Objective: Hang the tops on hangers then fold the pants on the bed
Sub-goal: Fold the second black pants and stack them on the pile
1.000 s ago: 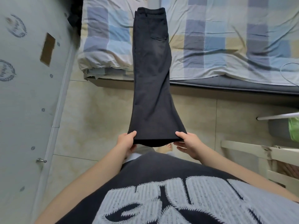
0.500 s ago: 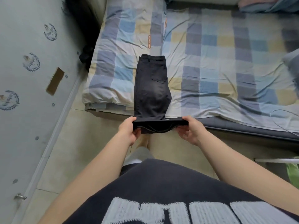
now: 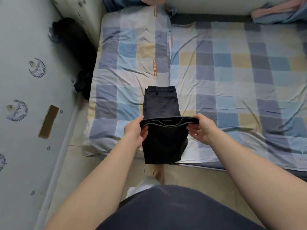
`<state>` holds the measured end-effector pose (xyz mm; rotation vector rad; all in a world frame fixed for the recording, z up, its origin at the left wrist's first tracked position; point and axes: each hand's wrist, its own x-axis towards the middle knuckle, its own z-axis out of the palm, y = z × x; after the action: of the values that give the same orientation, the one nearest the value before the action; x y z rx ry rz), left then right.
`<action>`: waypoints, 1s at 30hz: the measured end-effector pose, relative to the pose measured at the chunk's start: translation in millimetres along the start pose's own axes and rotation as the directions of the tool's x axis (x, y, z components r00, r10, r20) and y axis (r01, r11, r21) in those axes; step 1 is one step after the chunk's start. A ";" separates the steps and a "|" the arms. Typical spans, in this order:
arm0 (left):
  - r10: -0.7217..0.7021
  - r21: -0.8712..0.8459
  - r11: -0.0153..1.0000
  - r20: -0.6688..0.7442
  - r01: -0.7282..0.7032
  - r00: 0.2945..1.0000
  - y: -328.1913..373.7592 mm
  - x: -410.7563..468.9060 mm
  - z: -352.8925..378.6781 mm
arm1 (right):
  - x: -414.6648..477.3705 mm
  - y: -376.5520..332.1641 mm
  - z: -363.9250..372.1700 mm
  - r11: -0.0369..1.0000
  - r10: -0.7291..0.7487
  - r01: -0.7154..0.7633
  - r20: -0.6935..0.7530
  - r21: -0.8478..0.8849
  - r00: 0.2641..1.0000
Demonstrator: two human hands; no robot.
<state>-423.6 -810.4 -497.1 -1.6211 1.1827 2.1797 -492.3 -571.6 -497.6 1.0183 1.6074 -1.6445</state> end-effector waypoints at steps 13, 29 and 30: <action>0.059 0.210 0.975 0.063 -0.071 0.996 104.2 180.7 101.0 | 190.6 -134.2 82.2 0.990 0.119 -0.123 -0.064 -0.071 0.991; 0.176 0.429 0.871 0.184 -0.240 0.967 43.3 368.1 121.6 | 396.3 -80.4 110.8 0.982 0.148 -0.123 0.176 -0.145 0.973; 0.214 0.458 0.846 0.177 -0.273 0.961 30.8 362.8 113.2 | 390.5 -67.0 102.7 0.979 0.154 -0.124 0.183 -0.164 0.971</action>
<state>-664.8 -863.7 -787.5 -1.1666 1.7975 1.8613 -760.5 -635.7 -800.0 0.8448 1.4714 -1.4566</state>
